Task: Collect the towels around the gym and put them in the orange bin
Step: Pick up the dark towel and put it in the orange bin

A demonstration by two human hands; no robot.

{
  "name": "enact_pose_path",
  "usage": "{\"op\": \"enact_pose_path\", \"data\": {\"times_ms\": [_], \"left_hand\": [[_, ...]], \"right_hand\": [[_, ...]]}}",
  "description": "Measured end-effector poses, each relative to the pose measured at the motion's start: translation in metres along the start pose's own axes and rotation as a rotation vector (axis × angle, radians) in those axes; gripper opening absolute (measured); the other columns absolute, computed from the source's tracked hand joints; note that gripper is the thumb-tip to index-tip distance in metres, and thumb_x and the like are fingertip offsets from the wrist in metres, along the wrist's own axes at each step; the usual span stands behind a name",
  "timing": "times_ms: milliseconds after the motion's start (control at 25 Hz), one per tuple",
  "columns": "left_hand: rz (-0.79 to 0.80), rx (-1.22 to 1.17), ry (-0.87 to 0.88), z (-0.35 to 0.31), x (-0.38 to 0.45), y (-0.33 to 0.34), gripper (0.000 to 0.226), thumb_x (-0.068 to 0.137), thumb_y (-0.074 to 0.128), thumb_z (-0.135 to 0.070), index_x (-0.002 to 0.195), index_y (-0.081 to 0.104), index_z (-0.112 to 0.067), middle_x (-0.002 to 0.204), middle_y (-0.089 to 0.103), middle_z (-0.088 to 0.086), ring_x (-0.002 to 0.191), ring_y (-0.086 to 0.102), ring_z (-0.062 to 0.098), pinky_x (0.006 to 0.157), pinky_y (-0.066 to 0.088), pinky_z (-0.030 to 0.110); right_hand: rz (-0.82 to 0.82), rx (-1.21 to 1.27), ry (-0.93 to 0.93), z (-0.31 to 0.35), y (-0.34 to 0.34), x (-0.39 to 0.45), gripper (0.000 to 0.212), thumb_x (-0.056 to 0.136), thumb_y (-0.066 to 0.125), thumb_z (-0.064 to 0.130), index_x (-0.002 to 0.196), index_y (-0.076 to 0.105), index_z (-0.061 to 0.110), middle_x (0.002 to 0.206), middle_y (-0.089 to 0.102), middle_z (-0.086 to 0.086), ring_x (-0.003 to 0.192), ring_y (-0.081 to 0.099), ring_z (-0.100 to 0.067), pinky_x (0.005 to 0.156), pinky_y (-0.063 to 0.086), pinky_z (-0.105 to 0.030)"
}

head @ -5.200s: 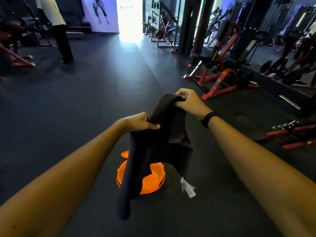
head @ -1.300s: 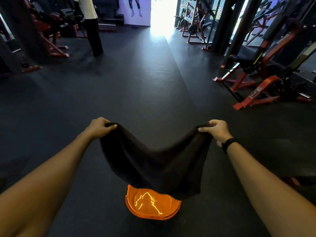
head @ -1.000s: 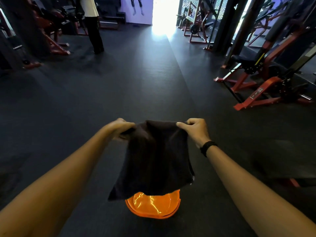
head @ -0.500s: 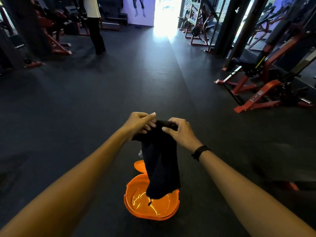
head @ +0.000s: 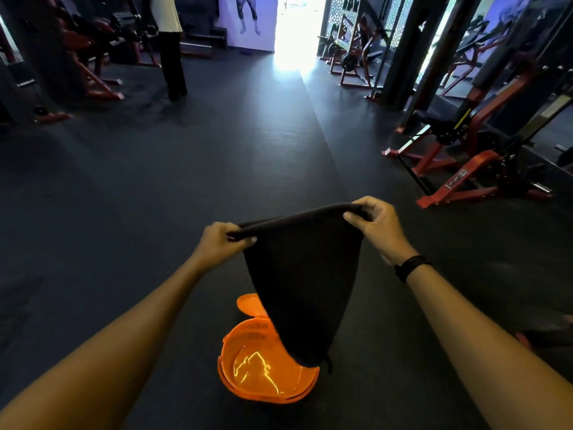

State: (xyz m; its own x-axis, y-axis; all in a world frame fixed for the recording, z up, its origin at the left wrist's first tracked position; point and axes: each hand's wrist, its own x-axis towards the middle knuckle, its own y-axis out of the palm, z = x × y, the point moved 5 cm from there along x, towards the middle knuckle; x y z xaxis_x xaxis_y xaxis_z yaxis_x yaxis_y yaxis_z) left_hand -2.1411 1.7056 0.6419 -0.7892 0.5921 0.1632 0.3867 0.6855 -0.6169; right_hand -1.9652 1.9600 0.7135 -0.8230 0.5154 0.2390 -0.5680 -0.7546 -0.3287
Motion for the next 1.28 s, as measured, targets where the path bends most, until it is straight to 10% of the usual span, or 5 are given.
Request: {"op": "enact_pose_path", "data": {"times_ms": [440, 600, 760, 1040, 1280], "left_hand": [[0.320, -0.124, -0.047, -0.013, 0.026, 0.004, 0.012, 0.076, 0.078, -0.021, 0.084, 0.070, -0.017, 0.073, 0.071, 0.000, 0.073, 0.067, 0.017, 0.068, 0.054, 0.032], [0.158, -0.768, -0.056, -0.056, 0.036, -0.025, 0.026, 0.078, 0.073, -0.029, 0.098, 0.062, -0.016, 0.080, 0.070, -0.008, 0.071, 0.065, 0.004, 0.065, 0.051, 0.021], [0.739, -0.390, -0.293, -0.037, -0.005, 0.006, 0.074, 0.057, 0.085, -0.047, 0.122, 0.055, -0.027, 0.120, 0.064, -0.007, 0.105, 0.064, 0.009, 0.089, 0.054, 0.031], [0.135, -1.046, -0.595, -0.002, -0.016, 0.016, 0.029, 0.090, 0.061, -0.032, 0.108, 0.066, -0.009, 0.105, 0.072, 0.013, 0.093, 0.069, 0.023, 0.080, 0.057, 0.038], [0.131, -0.717, -0.529, 0.010, -0.022, 0.006, 0.040, 0.086, 0.068, -0.021, 0.123, 0.059, -0.010, 0.115, 0.068, 0.011, 0.107, 0.065, 0.025, 0.094, 0.052, 0.041]], "right_hand": [[0.149, -0.095, 0.248, -0.044, -0.017, -0.019, 0.018, 0.077, 0.072, -0.003, 0.093, 0.068, 0.004, 0.086, 0.069, -0.008, 0.079, 0.065, -0.014, 0.072, 0.052, -0.021], [0.101, 0.351, 0.150, -0.011, -0.042, 0.011, 0.042, 0.066, 0.081, 0.024, 0.103, 0.065, 0.011, 0.101, 0.071, -0.002, 0.090, 0.067, -0.010, 0.083, 0.054, -0.029], [0.404, 0.352, 0.462, -0.046, -0.001, -0.014, 0.097, 0.051, 0.092, 0.042, 0.136, 0.049, 0.021, 0.132, 0.059, 0.002, 0.120, 0.058, -0.018, 0.101, 0.047, -0.040], [0.442, 0.385, 0.547, -0.056, 0.032, -0.034, 0.085, 0.047, 0.093, 0.038, 0.121, 0.062, 0.008, 0.119, 0.068, -0.011, 0.111, 0.064, -0.023, 0.097, 0.051, -0.039], [0.193, 0.437, 0.476, -0.065, 0.028, -0.031, 0.097, 0.031, 0.095, 0.040, 0.117, 0.062, 0.009, 0.117, 0.067, -0.012, 0.112, 0.061, -0.028, 0.085, 0.053, -0.035]]}}
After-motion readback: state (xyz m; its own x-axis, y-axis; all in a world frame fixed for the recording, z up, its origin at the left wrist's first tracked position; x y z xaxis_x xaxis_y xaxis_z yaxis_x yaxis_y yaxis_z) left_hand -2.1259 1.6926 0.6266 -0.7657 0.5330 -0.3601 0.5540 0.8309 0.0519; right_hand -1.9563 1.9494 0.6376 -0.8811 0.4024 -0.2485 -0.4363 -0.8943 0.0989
